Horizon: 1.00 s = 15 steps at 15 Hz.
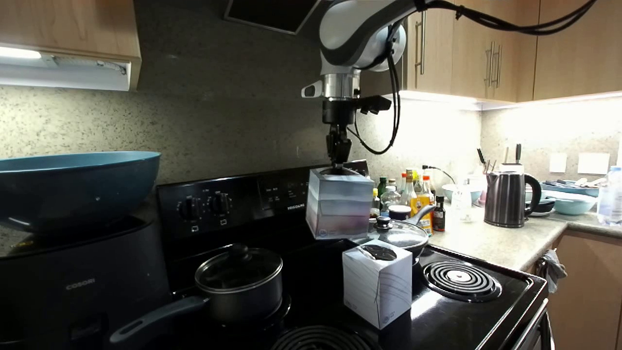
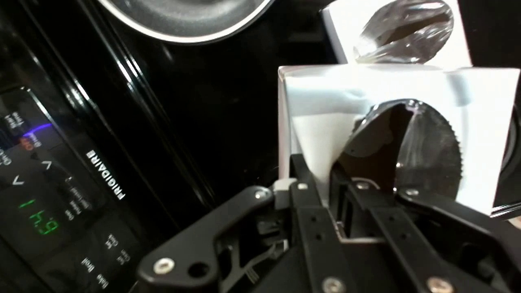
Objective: Pick up the tissue box on top and then set it back down on the other box.
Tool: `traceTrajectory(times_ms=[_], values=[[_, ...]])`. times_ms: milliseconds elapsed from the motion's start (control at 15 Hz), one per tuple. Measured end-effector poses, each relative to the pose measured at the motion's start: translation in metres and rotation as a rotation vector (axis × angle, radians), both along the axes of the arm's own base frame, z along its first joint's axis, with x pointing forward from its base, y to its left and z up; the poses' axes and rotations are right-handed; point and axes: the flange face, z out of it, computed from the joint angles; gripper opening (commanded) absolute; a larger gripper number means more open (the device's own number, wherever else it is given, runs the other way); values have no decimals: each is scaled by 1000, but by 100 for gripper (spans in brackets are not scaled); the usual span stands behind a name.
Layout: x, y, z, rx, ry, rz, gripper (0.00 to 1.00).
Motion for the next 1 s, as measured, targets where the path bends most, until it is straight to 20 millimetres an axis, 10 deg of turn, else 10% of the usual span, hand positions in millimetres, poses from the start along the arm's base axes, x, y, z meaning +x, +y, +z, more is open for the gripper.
traceTrajectory(times_ms=[467,1000], values=[[-30,-16,-13,-85,132,-44,3],[-20,-15,-26,-83,110,93,3]])
